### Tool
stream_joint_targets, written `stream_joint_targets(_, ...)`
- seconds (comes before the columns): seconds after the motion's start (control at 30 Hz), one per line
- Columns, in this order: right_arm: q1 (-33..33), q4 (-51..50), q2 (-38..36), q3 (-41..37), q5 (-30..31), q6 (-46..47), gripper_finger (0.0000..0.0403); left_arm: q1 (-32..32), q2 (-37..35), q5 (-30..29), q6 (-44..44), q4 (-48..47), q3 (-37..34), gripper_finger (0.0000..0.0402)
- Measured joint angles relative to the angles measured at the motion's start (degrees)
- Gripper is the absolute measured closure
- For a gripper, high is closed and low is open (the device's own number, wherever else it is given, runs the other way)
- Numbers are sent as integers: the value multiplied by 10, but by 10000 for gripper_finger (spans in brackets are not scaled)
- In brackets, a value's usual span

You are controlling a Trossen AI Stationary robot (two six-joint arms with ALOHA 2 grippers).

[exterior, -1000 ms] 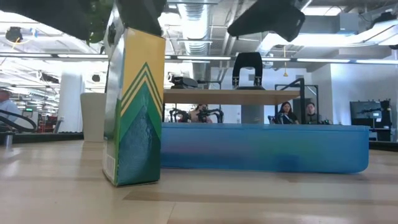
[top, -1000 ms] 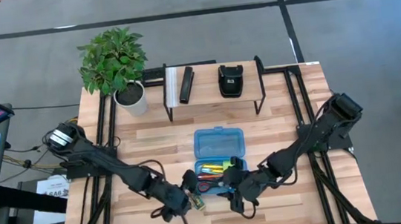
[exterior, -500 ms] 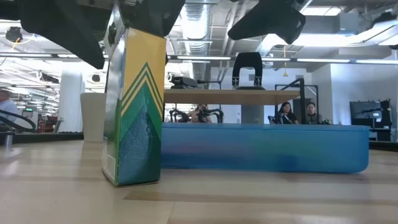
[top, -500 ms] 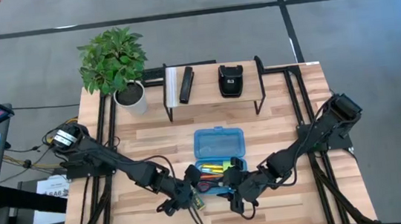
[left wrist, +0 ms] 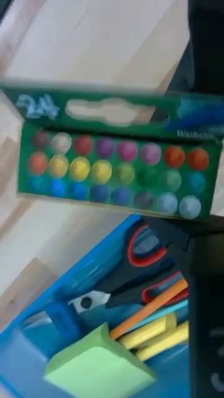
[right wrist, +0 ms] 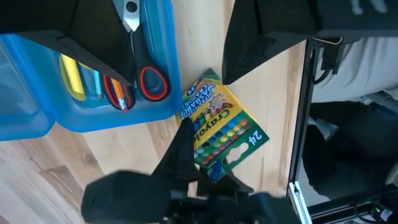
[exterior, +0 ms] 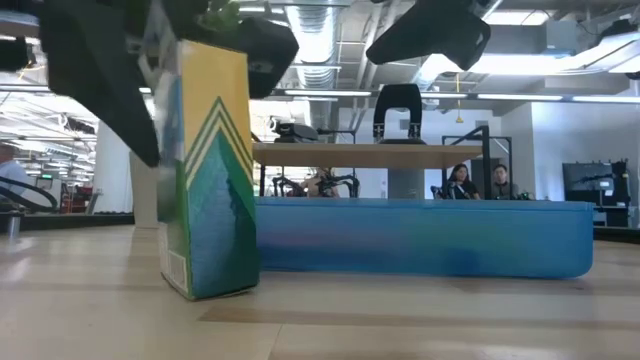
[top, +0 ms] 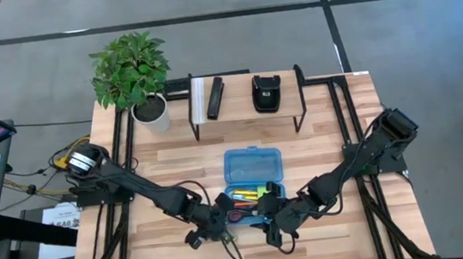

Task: Pack school essentials
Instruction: Put the box of crayons into the supply box

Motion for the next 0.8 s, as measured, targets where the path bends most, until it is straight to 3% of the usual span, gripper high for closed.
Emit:
stream_joint_targets(0.33,0,-8,0,0,0,-1,143,1,2,3,-1,-14,3,341)
stream_joint_targets(0.53,1,-14,-15,0,0,-1,143,-13,2,-16,2,-44,33,348)
stream_joint_targets(0.8,9,-37,-55,0,12,-1,143,-51,1,-101,65,-66,73,349)
